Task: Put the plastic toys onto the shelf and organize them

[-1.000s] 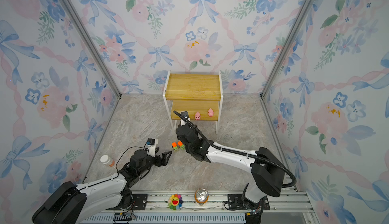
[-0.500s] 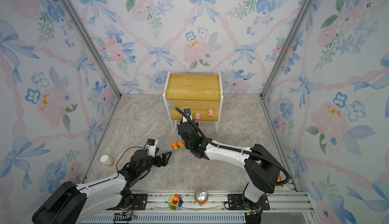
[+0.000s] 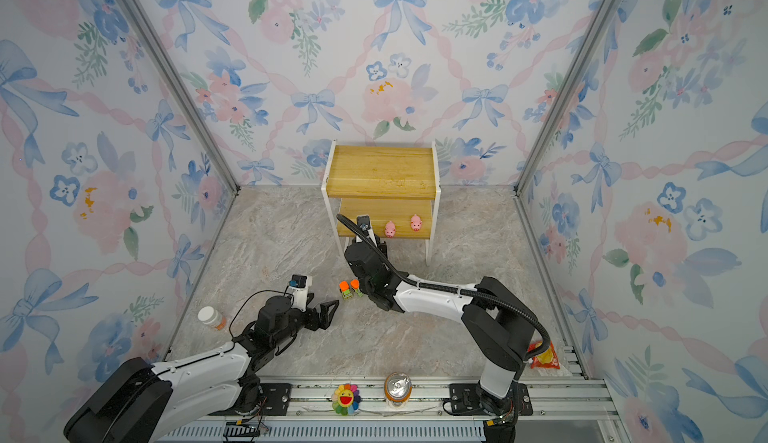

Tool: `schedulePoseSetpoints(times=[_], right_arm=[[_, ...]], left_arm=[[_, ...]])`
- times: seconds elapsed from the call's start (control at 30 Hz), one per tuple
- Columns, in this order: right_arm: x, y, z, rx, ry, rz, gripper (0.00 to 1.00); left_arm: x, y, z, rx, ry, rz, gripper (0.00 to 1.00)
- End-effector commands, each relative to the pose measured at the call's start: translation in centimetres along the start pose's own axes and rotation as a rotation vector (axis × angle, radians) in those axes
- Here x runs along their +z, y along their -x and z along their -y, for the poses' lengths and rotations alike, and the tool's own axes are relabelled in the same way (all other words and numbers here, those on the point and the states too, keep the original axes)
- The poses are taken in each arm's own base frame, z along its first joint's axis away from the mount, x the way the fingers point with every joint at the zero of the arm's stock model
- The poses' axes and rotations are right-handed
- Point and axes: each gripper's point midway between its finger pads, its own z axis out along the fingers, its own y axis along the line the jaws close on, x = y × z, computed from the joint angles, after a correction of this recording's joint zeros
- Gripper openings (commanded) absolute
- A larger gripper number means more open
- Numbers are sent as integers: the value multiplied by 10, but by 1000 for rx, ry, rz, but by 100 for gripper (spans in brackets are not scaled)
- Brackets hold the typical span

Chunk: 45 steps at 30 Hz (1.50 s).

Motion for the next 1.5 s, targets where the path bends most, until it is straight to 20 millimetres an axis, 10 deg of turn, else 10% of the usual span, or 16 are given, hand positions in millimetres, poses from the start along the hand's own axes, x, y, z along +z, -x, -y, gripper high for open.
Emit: schedulePoseSetpoints(times=[0.0,1.47], right_arm=[[6,14,9,35,-53,44,32],[33,3,20,82,-81,31,32]], left_arm=[[1,-2,1,17,-4,-9,98],[-1,2,-2,16,19,9,98]])
